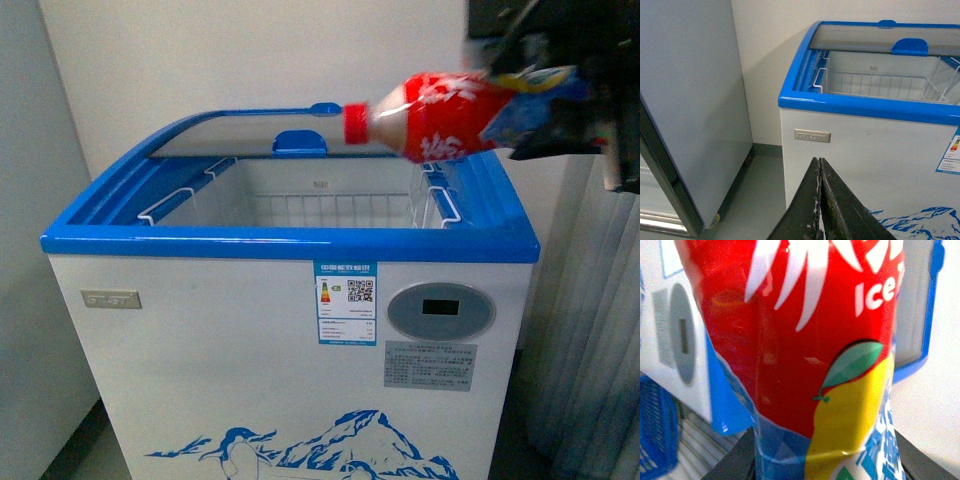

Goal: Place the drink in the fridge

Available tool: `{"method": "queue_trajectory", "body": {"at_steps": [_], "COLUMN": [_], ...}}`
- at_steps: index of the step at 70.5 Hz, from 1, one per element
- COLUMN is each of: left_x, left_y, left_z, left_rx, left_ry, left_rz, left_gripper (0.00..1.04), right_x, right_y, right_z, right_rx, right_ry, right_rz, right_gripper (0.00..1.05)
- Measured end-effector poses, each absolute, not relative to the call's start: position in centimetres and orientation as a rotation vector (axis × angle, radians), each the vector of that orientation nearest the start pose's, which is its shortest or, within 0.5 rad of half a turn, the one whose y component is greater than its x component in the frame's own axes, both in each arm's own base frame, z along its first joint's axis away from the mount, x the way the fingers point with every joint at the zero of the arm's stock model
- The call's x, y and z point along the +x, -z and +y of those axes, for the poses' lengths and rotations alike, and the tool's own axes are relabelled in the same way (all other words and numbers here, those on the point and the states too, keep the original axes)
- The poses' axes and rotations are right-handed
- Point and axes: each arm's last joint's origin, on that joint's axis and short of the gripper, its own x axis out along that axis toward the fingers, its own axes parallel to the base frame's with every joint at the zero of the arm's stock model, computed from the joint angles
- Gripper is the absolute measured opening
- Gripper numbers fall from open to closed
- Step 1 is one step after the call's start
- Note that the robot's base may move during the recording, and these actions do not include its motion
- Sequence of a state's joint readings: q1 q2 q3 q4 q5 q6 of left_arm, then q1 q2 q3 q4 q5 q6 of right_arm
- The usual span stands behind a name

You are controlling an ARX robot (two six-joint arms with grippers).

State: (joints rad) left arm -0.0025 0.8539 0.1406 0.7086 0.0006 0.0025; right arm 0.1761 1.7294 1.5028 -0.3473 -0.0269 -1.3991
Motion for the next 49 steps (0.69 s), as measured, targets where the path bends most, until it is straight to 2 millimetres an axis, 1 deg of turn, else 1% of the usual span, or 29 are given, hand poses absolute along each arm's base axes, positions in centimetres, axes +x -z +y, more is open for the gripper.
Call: {"method": "queue_trajectory", "body": {"at_steps": [1,2,6,7,10,14,17,29,40,47,48,49], "left_x": [16.7,16.5,16.1,16.1,15.8,15.4,15.1,14.2,13.6,13.3,13.2,13.1], "left_y": [-18.7,-18.6,-18.4,-18.4,-18.3,-18.1,-18.0,-17.6,-16.8,-16.8,-16.9,-16.9], "left_z": [0.0,0.0,0.0,0.0,0.0,0.0,0.0,0.0,0.0,0.0,0.0,0.0], "left_rx": [0.002,0.002,0.002,0.002,0.002,0.002,0.002,0.002,0.003,0.002,0.002,0.002], "left_ry": [0.003,0.003,0.003,0.003,0.003,0.003,0.003,0.003,0.003,0.003,0.003,0.003], "left_rz": [0.005,0.006,0.007,0.006,0.004,0.004,0.005,0.007,-0.002,-0.003,-0.006,-0.007], "left_gripper": [0.03,0.03,0.03,0.03,0.03,0.03,0.03,0.03,0.03,0.03,0.03,0.03], "right_x": [39.3,40.2,41.9,42.6,43.9,45.9,46.7,48.9,49.9,50.2,50.3,50.4], "right_y": [-31.4,-31.1,-30.6,-30.4,-29.8,-28.8,-28.2,-26.4,-24.7,-23.9,-23.7,-23.7], "right_z": [7.3,7.9,9.1,9.7,10.6,12.0,12.7,14.5,15.0,15.2,15.2,15.2], "right_rx": [-1.411,-1.433,-1.464,-1.474,-1.489,-1.491,-1.478,-1.39,-1.341,-1.318,-1.316,-1.315], "right_ry": [-0.567,-0.569,-0.57,-0.571,-0.573,-0.563,-0.557,-0.522,-0.503,-0.499,-0.495,-0.491], "right_rz": [0.342,0.35,0.363,0.367,0.375,0.399,0.406,0.418,0.445,0.453,0.449,0.446], "right_gripper": [0.41,0.41,0.41,0.41,0.41,0.41,0.41,0.41,0.41,0.41,0.42,0.46]}}
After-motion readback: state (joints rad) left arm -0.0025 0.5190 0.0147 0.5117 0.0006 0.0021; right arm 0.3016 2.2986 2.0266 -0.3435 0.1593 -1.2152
